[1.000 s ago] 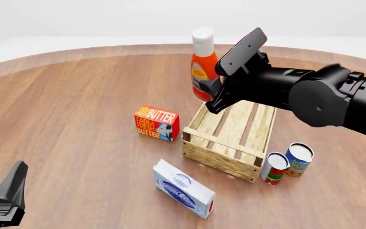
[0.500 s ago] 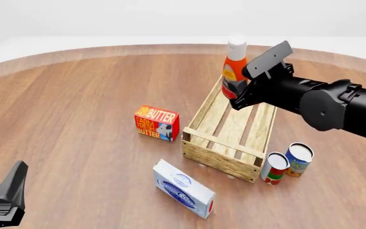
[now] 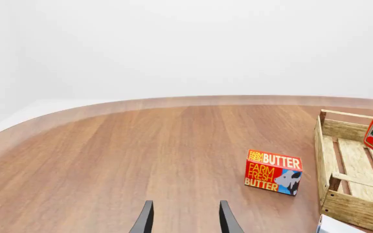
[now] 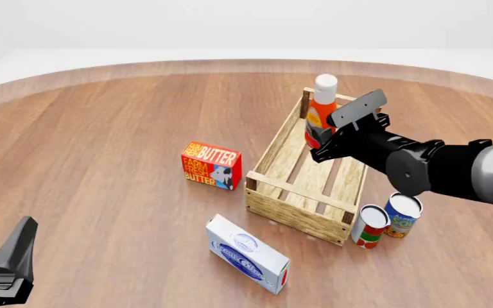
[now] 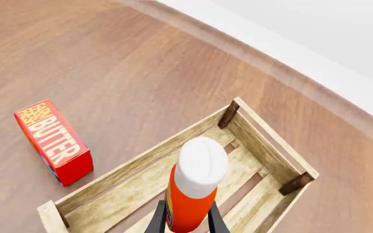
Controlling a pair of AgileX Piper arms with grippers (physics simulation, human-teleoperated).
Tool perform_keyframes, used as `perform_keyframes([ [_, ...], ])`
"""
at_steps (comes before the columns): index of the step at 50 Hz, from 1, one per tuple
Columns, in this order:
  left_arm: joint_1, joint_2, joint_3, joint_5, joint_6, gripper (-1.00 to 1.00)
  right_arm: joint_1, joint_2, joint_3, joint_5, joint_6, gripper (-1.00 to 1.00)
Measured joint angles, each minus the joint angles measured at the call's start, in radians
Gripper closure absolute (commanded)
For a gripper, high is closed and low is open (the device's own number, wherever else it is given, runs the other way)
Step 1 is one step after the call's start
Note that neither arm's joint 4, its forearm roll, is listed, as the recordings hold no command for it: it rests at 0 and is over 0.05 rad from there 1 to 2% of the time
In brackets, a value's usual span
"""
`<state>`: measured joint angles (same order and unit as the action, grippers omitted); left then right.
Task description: Pick up the ketchup, and put it in the wooden tray.
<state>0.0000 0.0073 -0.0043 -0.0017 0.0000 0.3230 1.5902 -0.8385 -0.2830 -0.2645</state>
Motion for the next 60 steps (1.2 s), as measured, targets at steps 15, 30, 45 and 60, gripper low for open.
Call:
perform_keyframes([
  [15,0.000,0.000,0.000,0.000,0.000,-1.00,-0.031,0.075,0.024,-0.092,0.015,1.00],
  [30,0.000,0.000,0.000,0.000,0.000,-1.00,-0.046,0.128,0.024,-0.140,0.032,1.00],
  [45,0.000,0.000,0.000,0.000,0.000,-1.00,-0.051,0.177,0.016,-0.171,0.060,1.00],
  [60,0.000,0.000,0.000,0.000,0.000,-1.00,-0.057,0.224,0.015,-0.202,0.081,1.00],
])
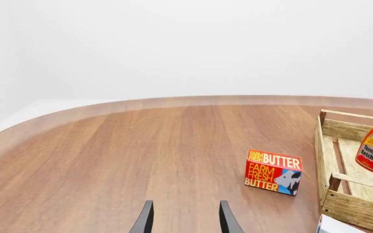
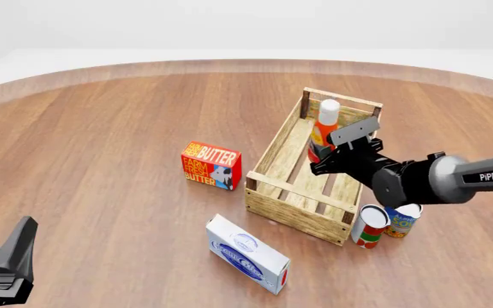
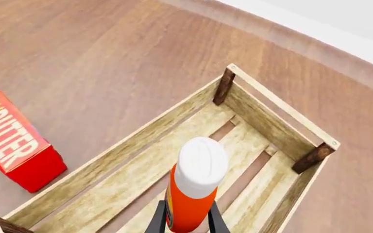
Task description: Pick up the ketchup, and put it in the wooden tray.
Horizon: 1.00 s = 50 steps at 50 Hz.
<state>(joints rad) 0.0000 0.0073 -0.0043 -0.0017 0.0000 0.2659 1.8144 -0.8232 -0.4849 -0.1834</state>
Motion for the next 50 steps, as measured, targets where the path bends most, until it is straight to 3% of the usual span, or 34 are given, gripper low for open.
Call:
perform_keyframes([
  [50,0.000,0.000,0.000,0.000,0.000,-1.00,-0.017,0.131,-0.030,-0.066,0.021,1.00],
])
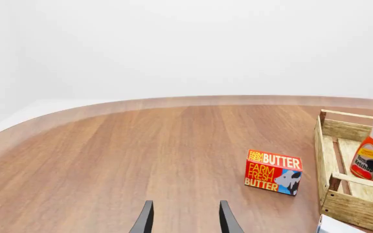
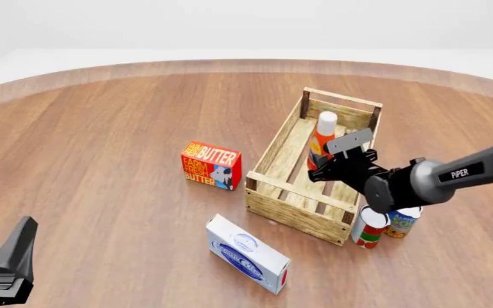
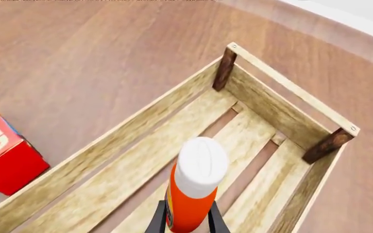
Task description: Pick up the ketchup, and put it in the wooden tray.
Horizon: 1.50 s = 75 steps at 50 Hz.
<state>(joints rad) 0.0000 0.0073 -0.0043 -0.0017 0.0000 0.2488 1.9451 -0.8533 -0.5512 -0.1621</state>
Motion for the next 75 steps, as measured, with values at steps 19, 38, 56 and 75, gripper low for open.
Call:
perform_keyframes([
  [19,0.000,0.000,0.000,0.000,0.000,-1.00,0.001,0.026,-0.024,-0.018,0.007,1.00],
  [38,0.000,0.000,0.000,0.000,0.000,-1.00,0.000,0.062,-0.038,-0.018,0.024,-1.00],
  [56,0.000,0.000,0.000,0.000,0.000,-1.00,-0.005,0.021,-0.012,-0.019,0.020,-1.00],
  [75,0.000,0.000,0.000,0.000,0.000,-1.00,0.000,-0.105,0.053,-0.021,0.001,-1.00],
])
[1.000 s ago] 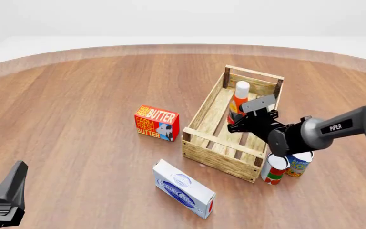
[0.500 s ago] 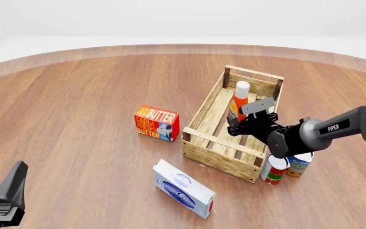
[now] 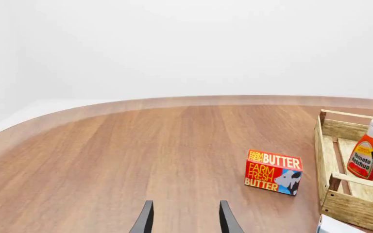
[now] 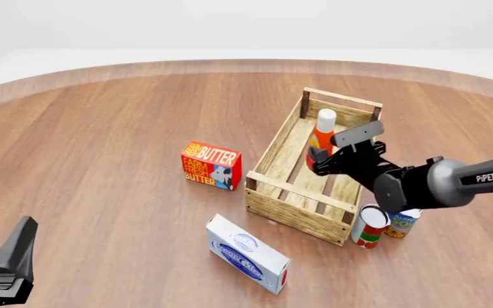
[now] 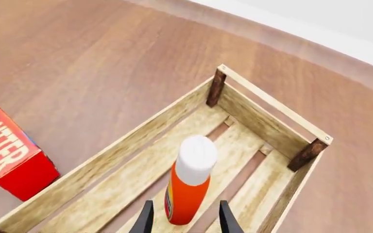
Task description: Pick up the ketchup, and put it in the wooden tray.
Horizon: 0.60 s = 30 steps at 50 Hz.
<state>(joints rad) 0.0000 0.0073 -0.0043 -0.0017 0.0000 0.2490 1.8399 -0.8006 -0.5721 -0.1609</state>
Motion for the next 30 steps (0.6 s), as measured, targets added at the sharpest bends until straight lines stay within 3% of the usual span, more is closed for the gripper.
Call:
perform_keyframes([
  [30,0.000,0.000,0.000,0.000,0.000,-1.00,0.026,-0.305,0.157,0.047,-0.022,-1.00],
])
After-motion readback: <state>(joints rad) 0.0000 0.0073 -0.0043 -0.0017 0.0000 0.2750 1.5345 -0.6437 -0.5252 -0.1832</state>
